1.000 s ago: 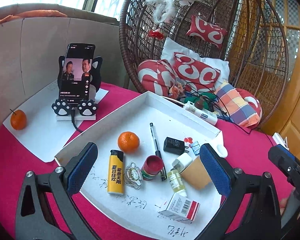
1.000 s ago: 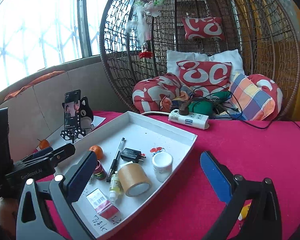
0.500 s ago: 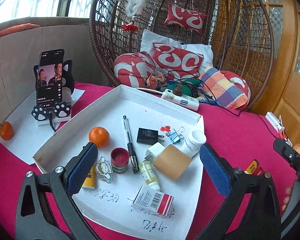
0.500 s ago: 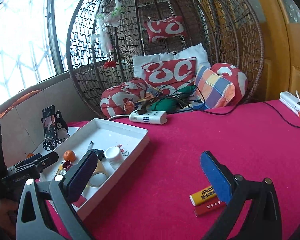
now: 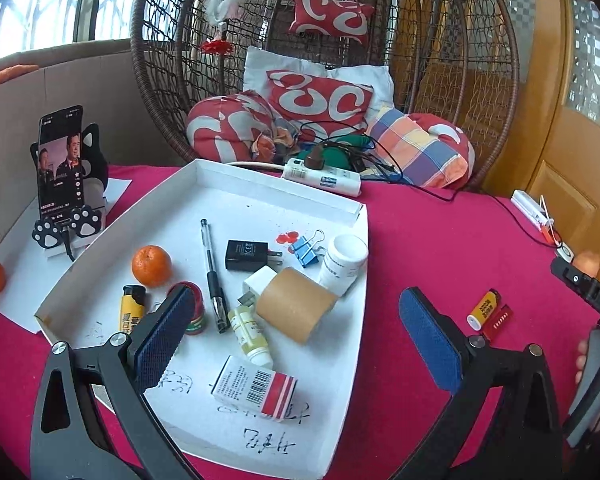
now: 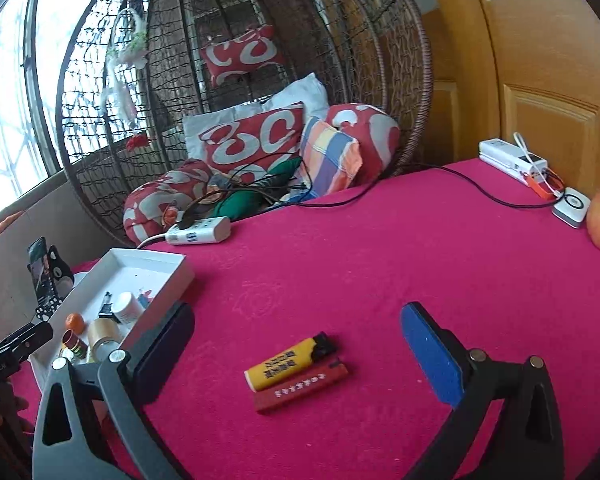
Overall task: Organize rigid objects
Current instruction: 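Move the right gripper to the red lighter while the left approaches the yellow lighter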
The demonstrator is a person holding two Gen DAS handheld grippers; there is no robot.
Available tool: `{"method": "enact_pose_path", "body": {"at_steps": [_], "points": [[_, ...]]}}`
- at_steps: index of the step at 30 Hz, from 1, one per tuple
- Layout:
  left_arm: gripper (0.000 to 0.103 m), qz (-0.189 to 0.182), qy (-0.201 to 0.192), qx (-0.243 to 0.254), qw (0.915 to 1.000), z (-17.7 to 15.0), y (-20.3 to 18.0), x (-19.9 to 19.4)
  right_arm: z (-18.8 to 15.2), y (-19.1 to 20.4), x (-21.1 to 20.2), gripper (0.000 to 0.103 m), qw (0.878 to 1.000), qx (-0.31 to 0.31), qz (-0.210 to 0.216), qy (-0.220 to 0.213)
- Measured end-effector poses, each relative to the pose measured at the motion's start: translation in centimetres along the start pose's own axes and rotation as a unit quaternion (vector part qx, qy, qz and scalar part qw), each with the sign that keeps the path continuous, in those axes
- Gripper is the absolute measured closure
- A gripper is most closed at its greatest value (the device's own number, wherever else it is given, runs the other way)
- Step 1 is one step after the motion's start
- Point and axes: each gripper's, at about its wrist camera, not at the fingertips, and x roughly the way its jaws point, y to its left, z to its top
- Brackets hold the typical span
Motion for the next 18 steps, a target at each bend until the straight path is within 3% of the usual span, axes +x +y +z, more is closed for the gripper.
{"method": "enact_pose_path", "body": {"at_steps": [5, 10, 18], "points": [[0.0, -0.023, 0.023, 0.031, 0.999, -0.6, -2.4, 1.1, -0.8, -3.5, 0.5, 0.0, 0.998, 0.038, -0.037, 0.018], [0.0, -0.041, 0.044, 0.073, 0.9956, -1.6, -5.4, 1.9, -2.1, -4.8, 1.6, 0.0, 0.996, 0.057, -0.046, 0.052], [0.0, -0.042, 0.061, 0.089, 0.9933, -2.4, -6.5, 2.5, -3.0, -1.9, 3.9, 0.0, 0.995, -0.014, -0.029, 0.092]]}}
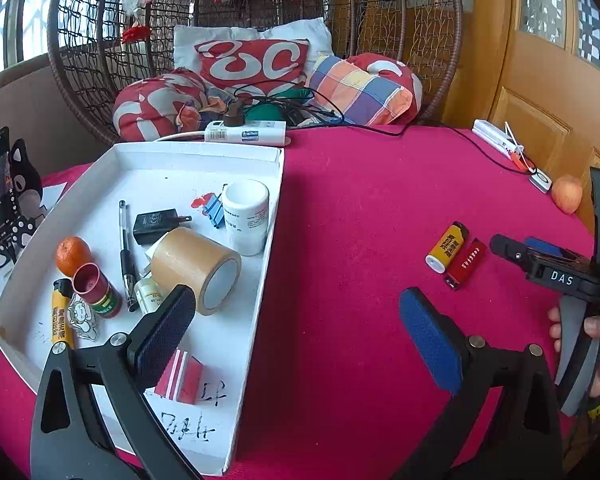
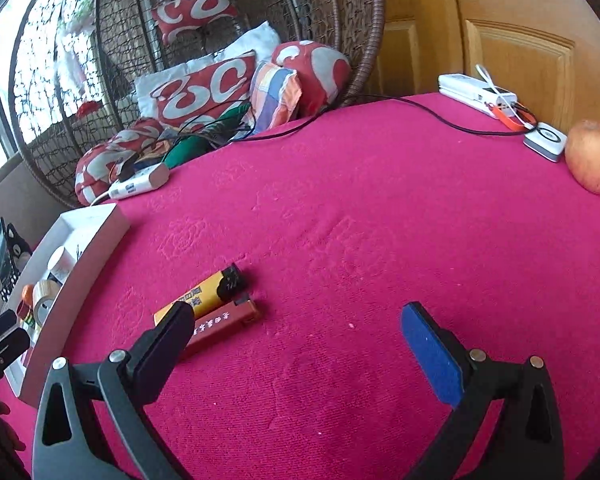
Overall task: Organize rigid objects
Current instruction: 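Move the right gripper to the red lighter while the left approaches the yellow lighter, then close the right gripper on the red lighter while the left grasps the yellow lighter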
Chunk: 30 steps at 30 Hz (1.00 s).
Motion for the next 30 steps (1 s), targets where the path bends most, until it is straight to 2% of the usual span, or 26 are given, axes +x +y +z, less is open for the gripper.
{"method": "enact_pose_path", "body": {"at_steps": [8, 10, 13, 16, 22, 26, 30], "points": [[0.0, 0.001, 0.003, 0.001, 1.0, -0.1, -0.2, -0.3, 2.9, 6.9, 4.3, 0.0, 0.993, -0.117, -0.014, -0.004], [0.0, 0.001, 0.002, 0.004, 1.0, -0.2, -0.2, -0.5, 3.4, 8.4, 6.1, 0.0, 0.988, -0.148, -0.04, 0.009], [0.0, 0.001, 0.001, 0.006, 1.0, -0.2, -0.2, -0.7, 3.1, 9.2, 8.6, 0.0, 0.982, -0.17, -0.053, 0.067], [0.0, 0.0, 0.003, 0.004, 1.0, -0.2, -0.1, -0.5, 2.5, 8.0, 8.0, 0.0, 0.982, -0.167, -0.034, 0.079], [0.0, -0.012, 0.014, 0.018, 0.9997, -0.3, -1.2, 0.1, -0.5, 4.0, 4.1, 0.0, 0.98, -0.174, 0.002, 0.092], [0.0, -0.023, 0.021, 0.036, 0.9989, -0.3, -2.6, 0.7, -1.0, 0.3, 2.2, 0.0, 0.983, -0.157, -0.014, 0.095], [0.0, -0.052, 0.028, 0.05, 0.997, 0.2, -4.3, 1.3, -1.1, -3.2, 0.8, 0.0, 0.988, -0.118, -0.038, 0.088]]}}
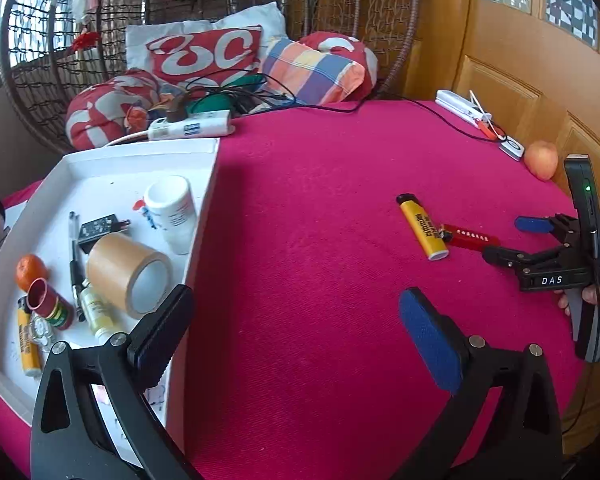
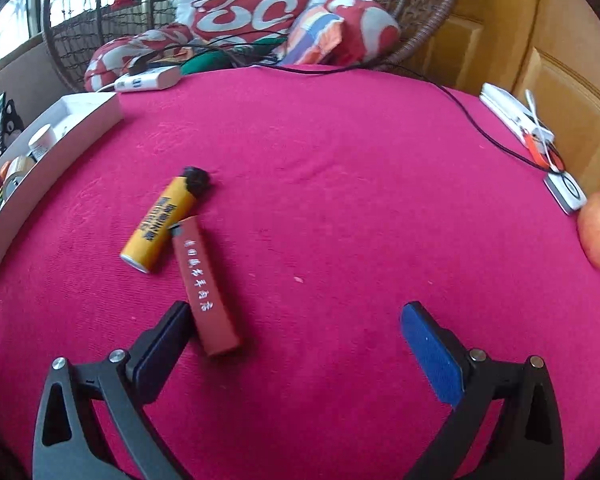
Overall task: Organize rigid objects
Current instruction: 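Close the right gripper on the red lighter while the left grasps the yellow lighter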
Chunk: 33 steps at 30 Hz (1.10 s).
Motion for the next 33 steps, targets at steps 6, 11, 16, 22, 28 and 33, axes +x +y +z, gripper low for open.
{"method": "enact_pose_path", "body": {"at_steps": [6, 11, 16, 22, 28, 33], "points": [[0.0, -0.023, 0.012, -0.017, 0.9995, 0.7, -0.6, 1.1, 0.1, 3.1, -0.8, 0.001, 0.997, -0.068, 0.04, -0.025], [0.0, -0.017, 0.023, -0.003, 0.9996, 1.1, -0.8, 2.0, 1.8, 5.0, 0.4, 0.062, 0.988, -0.131, 0.083, -0.007], [0.0, -0.06, 0.039, -0.003, 0.9974, 2.7, -2.3, 3.9, 0.8, 3.7, -0.3, 0.088, 0.99, -0.123, 0.069, -0.01], [0.0, -0.086, 0.069, 0.034, 0.9933, 5.0, -7.7, 8.6, -1.0, -2.2, -1.5, 0.088, 0.997, 0.013, 0.071, -0.028], [0.043, -0.044, 0.065, 0.083, 0.9934, 5.0, -11.1, 11.2, -0.7, -1.3, -1.4, 0.088, 0.998, 0.008, 0.053, -0.029], [0.08, -0.071, 0.058, 0.064, 0.9938, 4.8, -10.4, 10.2, -0.7, -2.1, -1.6, 0.088, 0.997, 0.013, 0.067, -0.034]]}}
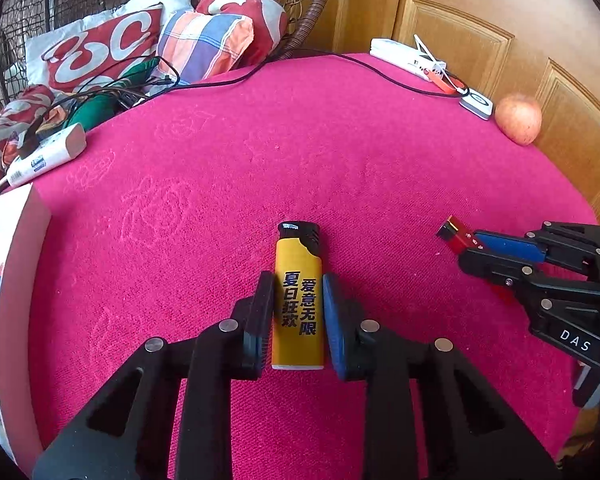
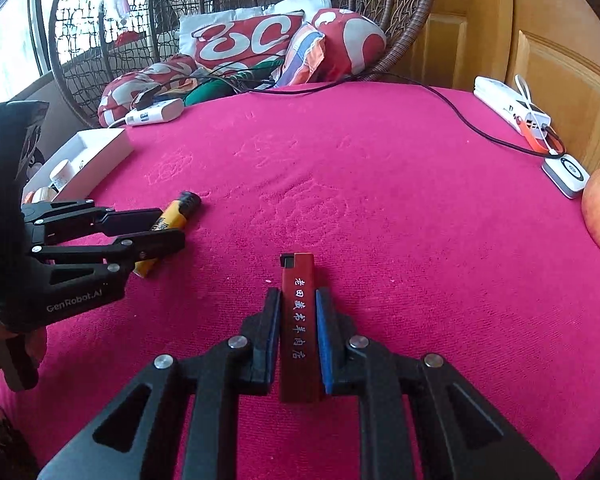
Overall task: Organize rigid objects
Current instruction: 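Close the right gripper on the red lighter while the left grasps the yellow lighter, then carry the yellow and red lighters over the white tray with both grippers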
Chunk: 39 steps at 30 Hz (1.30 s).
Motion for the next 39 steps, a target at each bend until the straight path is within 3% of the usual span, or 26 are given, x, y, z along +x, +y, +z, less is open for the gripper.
{"method": "enact_pose_path", "body": {"at_steps": [5, 12, 21, 39], "points": [[0.08, -0.024, -0.014, -0.026, 0.9993, -0.9, 0.7, -1.7, -0.3, -0.3, -1.1, 0.088, 1.0, 0.008, -0.006, -0.025], [0.08, -0.039, -0.074, -0.026, 0.9962, -0.9, 0.6, -6.1, 0.7, 1.1, -5.0, 0.088, 0.997, 0.017, 0.016, -0.079], [0.08, -0.027, -0.131, -0.032, 0.9905, -0.9, 2.0, -11.1, 2.9, 4.4, -8.9, 0.088, 0.99, -0.019, 0.032, -0.136], [0.08, 0.01, -0.187, -0.096, 0.9776, -2.8, 8.0, -16.1, 6.1, 10.5, -9.0, 0.088, 0.984, -0.076, 0.056, -0.149]]}}
